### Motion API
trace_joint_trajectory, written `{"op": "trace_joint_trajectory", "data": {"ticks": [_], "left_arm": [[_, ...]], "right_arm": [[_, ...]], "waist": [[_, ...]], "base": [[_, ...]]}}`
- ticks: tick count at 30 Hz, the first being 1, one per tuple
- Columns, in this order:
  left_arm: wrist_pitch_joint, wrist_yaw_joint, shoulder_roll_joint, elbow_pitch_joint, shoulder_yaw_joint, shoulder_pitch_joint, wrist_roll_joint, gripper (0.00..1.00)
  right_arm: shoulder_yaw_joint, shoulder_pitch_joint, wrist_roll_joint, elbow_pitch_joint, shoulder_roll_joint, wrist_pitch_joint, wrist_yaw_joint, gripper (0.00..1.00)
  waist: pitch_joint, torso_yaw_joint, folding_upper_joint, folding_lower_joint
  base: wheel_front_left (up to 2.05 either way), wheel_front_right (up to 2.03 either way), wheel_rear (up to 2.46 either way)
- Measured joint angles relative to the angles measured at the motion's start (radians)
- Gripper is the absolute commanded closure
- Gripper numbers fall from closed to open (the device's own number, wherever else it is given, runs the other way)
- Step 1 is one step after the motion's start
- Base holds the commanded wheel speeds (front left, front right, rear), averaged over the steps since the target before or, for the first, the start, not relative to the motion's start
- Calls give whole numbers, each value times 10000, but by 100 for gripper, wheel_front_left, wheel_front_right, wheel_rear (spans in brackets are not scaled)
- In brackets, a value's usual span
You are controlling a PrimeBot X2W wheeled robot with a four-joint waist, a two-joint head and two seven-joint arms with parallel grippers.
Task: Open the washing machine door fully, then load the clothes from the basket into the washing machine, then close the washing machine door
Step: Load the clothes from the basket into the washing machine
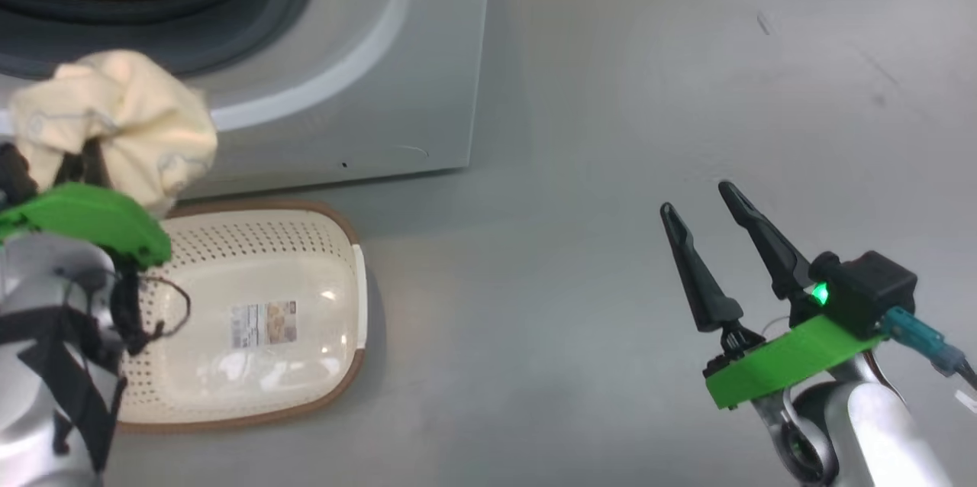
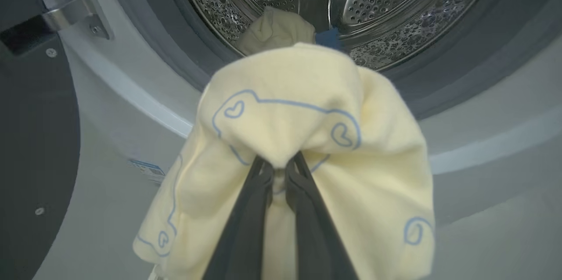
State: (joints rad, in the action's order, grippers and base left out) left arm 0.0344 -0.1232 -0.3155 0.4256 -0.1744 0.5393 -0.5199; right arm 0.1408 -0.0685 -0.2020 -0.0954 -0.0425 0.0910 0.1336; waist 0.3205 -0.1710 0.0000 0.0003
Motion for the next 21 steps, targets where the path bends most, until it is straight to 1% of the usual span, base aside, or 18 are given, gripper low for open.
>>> {"op": "trace_joint_trajectory", "data": {"ticks": [7, 13, 17, 21], "left_arm": [[1039, 182, -771, 989, 98, 2477, -8, 100], [2475, 353, -1482, 1582, 81, 4233, -4, 100], [3241, 362, -1916, 1645, 31, 5306, 142, 100], [3636, 380, -2397, 1643, -25, 6248, 366, 100]], "right_arm": [[328, -904, -382, 485, -2, 600, 0, 0], [667, -1456, -752, 959, -4, 1024, 0, 0], [821, -1796, -982, 1206, -4, 1216, 0, 0], [1032, -2123, -1177, 1394, -4, 1413, 0, 0]], "waist": [[1250, -620, 0, 0], [2212, -1164, 0, -1], [2811, -1471, 0, -2], [3377, -1724, -1, -1]], "base": [[0, 0, 0], [0, 0, 0], [0, 0, 0], [0, 0, 0]]}}
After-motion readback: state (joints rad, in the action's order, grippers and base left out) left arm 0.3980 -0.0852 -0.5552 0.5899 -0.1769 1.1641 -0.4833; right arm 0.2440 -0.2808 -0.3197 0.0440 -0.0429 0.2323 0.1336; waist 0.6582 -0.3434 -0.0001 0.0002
